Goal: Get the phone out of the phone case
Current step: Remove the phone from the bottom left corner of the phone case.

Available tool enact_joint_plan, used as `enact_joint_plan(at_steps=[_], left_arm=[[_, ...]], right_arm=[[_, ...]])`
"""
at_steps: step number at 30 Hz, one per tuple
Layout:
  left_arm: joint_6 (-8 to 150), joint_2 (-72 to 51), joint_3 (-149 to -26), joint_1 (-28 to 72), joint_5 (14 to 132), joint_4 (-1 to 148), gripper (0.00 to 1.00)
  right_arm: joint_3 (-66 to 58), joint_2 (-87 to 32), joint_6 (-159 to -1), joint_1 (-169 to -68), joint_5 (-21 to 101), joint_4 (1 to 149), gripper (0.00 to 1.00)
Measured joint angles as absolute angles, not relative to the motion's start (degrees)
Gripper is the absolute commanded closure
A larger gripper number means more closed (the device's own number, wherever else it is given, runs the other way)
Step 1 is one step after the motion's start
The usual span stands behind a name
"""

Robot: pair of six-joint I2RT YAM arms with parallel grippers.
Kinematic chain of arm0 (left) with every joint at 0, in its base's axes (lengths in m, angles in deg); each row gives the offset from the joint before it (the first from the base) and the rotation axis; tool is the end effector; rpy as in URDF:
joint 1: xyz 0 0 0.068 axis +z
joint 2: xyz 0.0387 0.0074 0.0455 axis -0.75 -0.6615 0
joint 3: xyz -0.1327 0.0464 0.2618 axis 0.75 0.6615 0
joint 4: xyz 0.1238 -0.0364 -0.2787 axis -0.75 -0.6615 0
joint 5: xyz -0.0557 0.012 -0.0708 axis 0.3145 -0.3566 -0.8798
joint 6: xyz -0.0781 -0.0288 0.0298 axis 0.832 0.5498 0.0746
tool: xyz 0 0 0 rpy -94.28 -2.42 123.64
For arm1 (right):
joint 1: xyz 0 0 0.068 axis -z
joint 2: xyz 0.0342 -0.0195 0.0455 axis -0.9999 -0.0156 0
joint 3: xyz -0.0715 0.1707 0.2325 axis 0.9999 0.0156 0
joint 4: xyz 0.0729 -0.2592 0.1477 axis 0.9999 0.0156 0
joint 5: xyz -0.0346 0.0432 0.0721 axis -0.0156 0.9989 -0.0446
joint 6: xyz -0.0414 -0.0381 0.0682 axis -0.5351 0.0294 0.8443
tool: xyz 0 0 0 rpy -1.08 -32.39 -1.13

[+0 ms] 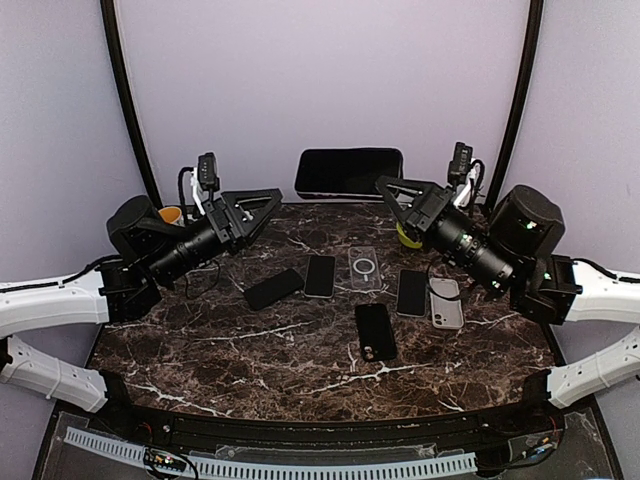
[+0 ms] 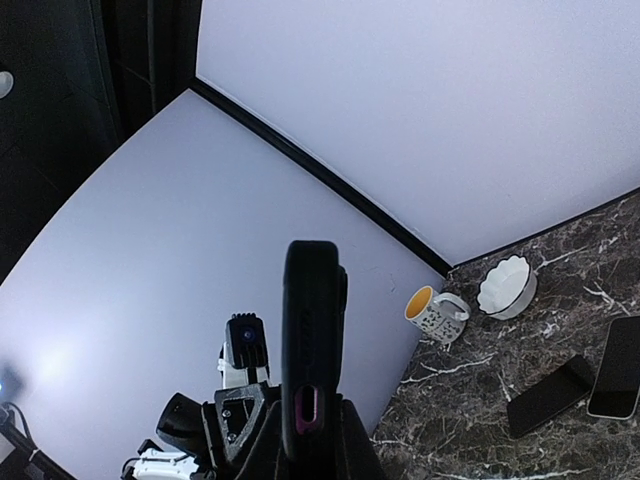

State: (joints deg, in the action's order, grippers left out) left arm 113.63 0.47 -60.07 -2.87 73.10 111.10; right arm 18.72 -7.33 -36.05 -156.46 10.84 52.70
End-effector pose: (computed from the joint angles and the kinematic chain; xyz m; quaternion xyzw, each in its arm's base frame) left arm 0.1999 -0.2682 0.3843 0.0428 0.5732 -0.6749 0.4628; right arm 0.1501 0.2851 0.4195 0.0582 0.6209 0.6045 0.4956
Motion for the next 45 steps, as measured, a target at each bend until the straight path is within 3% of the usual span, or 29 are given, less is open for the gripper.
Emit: enact_joint_plan(at_steps=[13,21,45], left_arm=[[115.03,-4.99,-60.33,-1.39,70.36,115.5,0.63],[114.36,-1.08,-57.91,-1.39,68.51,119.74,0.56],[115.34,-1.1,-57.43,-1.39,61.62,127.5,0.52]], right_arm=[[18.66,-8.33,-37.38,-156.46,19.15,44.62,1.0],[18.64,-8.42,-39.39,-156.46,19.54,44.57,1.0],[15.16,-9.14,-43.85,-156.46,25.72,45.54,1.0]])
